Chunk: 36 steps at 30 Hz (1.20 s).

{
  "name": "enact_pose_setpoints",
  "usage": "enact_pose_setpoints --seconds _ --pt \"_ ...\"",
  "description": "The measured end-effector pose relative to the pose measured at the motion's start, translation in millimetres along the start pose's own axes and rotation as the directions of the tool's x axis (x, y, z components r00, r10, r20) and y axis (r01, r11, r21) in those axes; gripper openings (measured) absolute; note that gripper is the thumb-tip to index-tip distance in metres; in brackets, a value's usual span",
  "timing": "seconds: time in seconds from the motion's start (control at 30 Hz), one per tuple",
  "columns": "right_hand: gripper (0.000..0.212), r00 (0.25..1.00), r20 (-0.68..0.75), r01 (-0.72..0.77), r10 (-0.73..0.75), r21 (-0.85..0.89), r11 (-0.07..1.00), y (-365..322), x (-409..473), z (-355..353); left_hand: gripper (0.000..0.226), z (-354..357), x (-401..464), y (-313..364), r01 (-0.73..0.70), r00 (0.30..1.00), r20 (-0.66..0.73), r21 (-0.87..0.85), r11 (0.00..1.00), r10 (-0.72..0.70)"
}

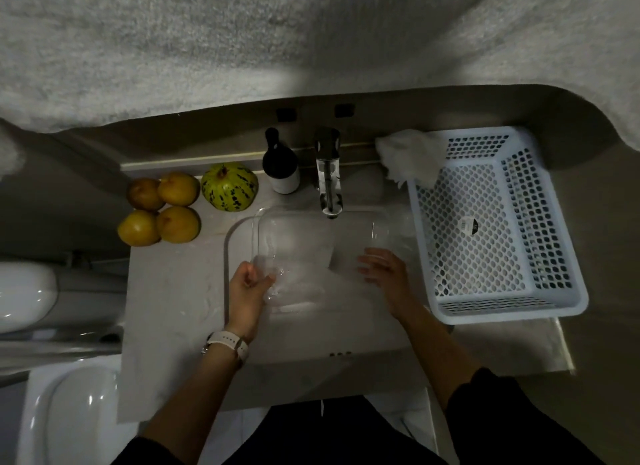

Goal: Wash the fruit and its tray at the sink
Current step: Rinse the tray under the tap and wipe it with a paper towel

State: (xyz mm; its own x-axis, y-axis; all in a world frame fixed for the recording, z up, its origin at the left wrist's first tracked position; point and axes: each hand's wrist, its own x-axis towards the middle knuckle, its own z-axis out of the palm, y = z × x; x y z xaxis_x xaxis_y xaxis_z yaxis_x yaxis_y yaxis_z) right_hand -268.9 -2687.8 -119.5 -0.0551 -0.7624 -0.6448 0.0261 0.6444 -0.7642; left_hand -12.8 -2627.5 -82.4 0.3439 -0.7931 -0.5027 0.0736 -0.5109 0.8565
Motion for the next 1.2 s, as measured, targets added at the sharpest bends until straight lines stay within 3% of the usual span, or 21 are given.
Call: enact_pose_setpoints --seconds 0.07,0.13,0.23,0.33,0.5,0.63,0.73,0.83,0.93,1.03,1.13,1.2 --pt "0.018 0.997 -0.026 -0.077 0.078 0.039 0.996 1 4 10 0.032 -6 0 7 -0.088 0.996 0.002 0.085 0.992 0.088" --pt "0.018 0.993 -0.025 -0.114 0.114 -0.028 0.993 5 8 18 0.037 -12 0 11 -0.146 0.988 -0.021 0.199 0.969 0.153" --pt "0.025 0.985 -0.023 -0.173 0.172 -0.047 0.984 8 6 22 0.036 -21 -2 14 -0.143 0.983 -0.056 0.369 0.918 0.176" --pt "0.021 0.987 0.030 -0.148 0.156 -0.176 0.973 11 0 16 0.027 -22 -4 12 -0.104 0.989 -0.042 0.461 0.881 0.139" --pt "0.011 0.978 -0.003 -0.204 0.207 -0.173 0.963 12 -7 2 0.022 -21 -3 2 0.030 0.997 0.045 0.515 0.857 -0.062" --pt "0.010 0.975 0.017 -0.214 0.220 -0.169 0.962 3 -19 -4 0.025 -20 5 -14 0.164 0.958 0.127 0.495 0.854 -0.257" --pt "0.014 0.990 -0.061 -0.135 0.127 -0.174 0.975 -6 -28 -1 0.016 -12 13 -24 0.427 0.887 0.071 0.251 0.869 -0.457" --pt "0.029 0.992 -0.082 0.061 -0.093 -0.325 0.944 -12 -37 3 0.033 -6 20 -35 0.542 0.819 0.123 0.159 0.825 -0.561" --pt "0.035 0.950 -0.070 0.243 -0.304 -0.444 0.862 -17 -45 4 0.035 -2 28 -40 0.531 0.821 0.191 0.094 0.842 -0.538" --pt "0.045 0.919 -0.046 0.335 -0.391 -0.433 0.837 -19 -52 0 0.034 3 33 -41 0.482 0.854 0.210 0.022 0.876 -0.476" --pt "0.046 0.898 -0.034 0.385 -0.438 -0.418 0.822 -21 -57 -4 0.060 5 34 -42 0.215 0.938 0.210 0.275 0.937 -0.277" --pt "0.043 0.882 -0.029 0.418 -0.471 -0.415 0.808 -25 -59 -2 0.050 7 35 -44 0.128 0.955 0.217 0.314 0.941 -0.202"
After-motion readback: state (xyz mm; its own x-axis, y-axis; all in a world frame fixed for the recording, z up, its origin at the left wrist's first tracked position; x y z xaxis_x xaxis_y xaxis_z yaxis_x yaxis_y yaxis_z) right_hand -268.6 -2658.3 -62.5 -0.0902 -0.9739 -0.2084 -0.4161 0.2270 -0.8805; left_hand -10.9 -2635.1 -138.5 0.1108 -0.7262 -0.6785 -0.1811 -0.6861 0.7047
